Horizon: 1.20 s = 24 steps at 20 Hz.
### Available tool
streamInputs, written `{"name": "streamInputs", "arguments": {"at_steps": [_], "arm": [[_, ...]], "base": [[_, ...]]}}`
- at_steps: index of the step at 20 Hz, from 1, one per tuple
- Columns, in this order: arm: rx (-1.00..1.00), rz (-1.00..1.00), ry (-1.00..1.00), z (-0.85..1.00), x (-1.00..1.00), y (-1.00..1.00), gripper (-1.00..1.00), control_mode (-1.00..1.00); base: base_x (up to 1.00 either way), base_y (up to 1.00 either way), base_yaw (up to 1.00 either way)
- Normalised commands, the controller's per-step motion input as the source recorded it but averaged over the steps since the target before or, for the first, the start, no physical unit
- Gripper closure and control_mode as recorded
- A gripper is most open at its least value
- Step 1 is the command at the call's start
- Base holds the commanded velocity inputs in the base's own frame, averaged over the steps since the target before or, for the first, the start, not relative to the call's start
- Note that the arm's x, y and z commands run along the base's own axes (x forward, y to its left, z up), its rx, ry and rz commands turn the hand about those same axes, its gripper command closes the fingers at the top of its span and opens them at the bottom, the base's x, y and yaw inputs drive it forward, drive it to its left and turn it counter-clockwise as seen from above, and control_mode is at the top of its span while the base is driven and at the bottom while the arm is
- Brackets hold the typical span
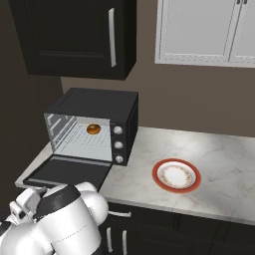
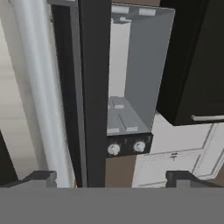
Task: Pick up the bagel from the plate, place it on the toaster oven rack, close the door, and set the timer.
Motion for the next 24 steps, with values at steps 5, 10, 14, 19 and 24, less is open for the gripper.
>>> {"name": "streamInputs", "arguments": {"at_steps": [5,10,14,19,24], "arm": [[0.00,-0.09,-0.14,0.00,-0.07,0.12,-1.00,-1.00],[0.00,-0.03,-0.09,0.01,-0.35,0.01,-1.00,-1.00],[0.00,0.00,-0.08,0.14,-0.45,0.00,-1.00,-1.00],[0.00,0.00,-0.09,0.39,-0.50,0.00,-1.00,-1.00],[0.00,0.00,-0.12,0.68,-0.44,0.00,-1.00,-1.00]], "base": [[0.00,0.00,0.00],[0.00,0.00,0.00],[0.00,0.00,0.00],[0.00,0.00,0.00],[0.00,0.00,0.00]]}}
